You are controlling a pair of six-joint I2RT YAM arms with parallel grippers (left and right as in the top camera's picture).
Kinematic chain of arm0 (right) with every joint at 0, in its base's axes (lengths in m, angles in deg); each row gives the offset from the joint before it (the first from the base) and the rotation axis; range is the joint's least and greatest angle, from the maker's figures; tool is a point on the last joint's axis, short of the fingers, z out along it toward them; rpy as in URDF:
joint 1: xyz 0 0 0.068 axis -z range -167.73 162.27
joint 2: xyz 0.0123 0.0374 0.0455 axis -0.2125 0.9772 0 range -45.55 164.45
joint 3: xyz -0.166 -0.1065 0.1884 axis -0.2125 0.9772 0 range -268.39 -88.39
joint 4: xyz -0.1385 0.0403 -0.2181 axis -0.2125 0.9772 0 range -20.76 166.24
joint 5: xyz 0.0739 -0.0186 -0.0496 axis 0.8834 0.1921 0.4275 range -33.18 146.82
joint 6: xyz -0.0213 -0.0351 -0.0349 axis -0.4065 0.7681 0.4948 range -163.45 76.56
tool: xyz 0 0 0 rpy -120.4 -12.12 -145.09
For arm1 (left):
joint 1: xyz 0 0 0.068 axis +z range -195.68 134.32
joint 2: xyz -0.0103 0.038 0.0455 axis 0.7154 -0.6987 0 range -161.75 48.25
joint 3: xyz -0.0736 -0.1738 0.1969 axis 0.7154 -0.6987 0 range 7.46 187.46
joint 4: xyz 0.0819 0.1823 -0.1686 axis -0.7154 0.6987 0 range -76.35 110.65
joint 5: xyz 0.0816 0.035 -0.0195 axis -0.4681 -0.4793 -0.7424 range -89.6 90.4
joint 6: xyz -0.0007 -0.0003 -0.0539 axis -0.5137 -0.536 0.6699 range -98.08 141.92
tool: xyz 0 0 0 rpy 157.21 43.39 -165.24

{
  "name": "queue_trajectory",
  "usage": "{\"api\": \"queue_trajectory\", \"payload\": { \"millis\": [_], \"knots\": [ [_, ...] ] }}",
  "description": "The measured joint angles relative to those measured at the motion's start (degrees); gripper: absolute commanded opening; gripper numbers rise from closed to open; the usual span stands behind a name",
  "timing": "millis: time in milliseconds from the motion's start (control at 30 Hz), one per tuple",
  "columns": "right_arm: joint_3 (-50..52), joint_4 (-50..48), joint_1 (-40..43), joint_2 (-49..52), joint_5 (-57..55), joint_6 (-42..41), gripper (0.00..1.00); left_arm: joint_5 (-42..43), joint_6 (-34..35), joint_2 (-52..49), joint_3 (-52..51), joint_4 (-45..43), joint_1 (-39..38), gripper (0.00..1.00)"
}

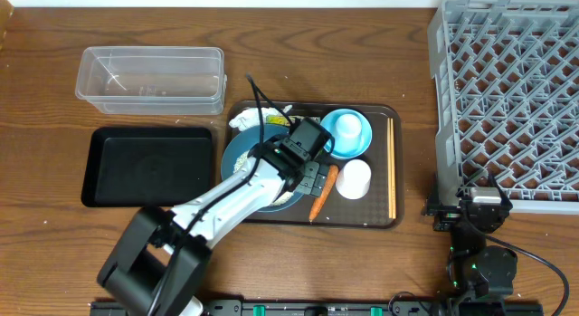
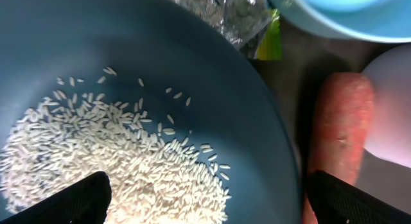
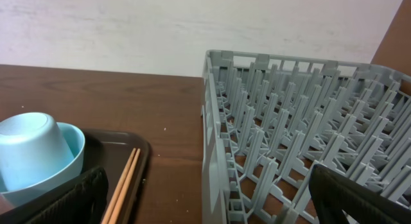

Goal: Sort waste into correct bins and load items into the dishwasher rack
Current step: 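Reach the left gripper to the blue plate rim and grasp it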

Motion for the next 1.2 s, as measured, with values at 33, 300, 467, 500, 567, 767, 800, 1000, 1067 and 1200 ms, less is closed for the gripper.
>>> {"api": "queue_trajectory", "payload": {
  "millis": [33, 300, 467, 500, 567, 767, 800, 1000, 1067, 1200],
  "knots": [
    [0.00, -0.02, 0.00, 0.00, 0.00, 0.00, 0.99, 0.00, 0.00, -0.44, 0.00, -0.07, 0.00, 1.00],
    [0.00, -0.02, 0.00, 0.00, 0.00, 0.00, 0.99, -0.42, 0.31, -1.97, 0.00, -0.90, -0.92, 0.90],
    [0.00, -0.02, 0.00, 0.00, 0.00, 0.00, 0.99, -1.14, 0.22, -2.36, 0.00, -1.68, -2.51, 0.84],
    [0.00, 0.00, 0.00, 0.00, 0.00, 0.00, 0.99, -1.36, 0.28, -2.67, 0.00, -1.75, -2.64, 0.83],
    [0.00, -0.02, 0.00, 0.00, 0.00, 0.00, 0.99, -1.99, 0.22, -3.48, 0.00, -1.73, -2.67, 0.81],
    [0.00, -0.02, 0.00, 0.00, 0.00, 0.00, 0.99, -3.48, 0.26, -4.55, 0.00, -2.01, -2.67, 0.71],
    [0.00, -0.02, 0.00, 0.00, 0.00, 0.00, 0.99, -3.61, 0.31, -4.55, 0.00, -2.10, -2.67, 0.67],
    [0.00, 0.00, 0.00, 0.00, 0.00, 0.00, 0.99, -4.07, 0.26, -4.55, 0.00, -2.14, -2.67, 0.52],
    [0.00, 0.00, 0.00, 0.00, 0.00, 0.00, 0.99, -4.11, 0.31, -4.55, 0.00, -2.14, -2.71, 0.48],
    [0.00, -0.02, 0.00, 0.00, 0.00, 0.00, 0.99, -4.33, 0.39, -4.55, 0.00, -2.16, -3.69, 0.38]
  ]
}}
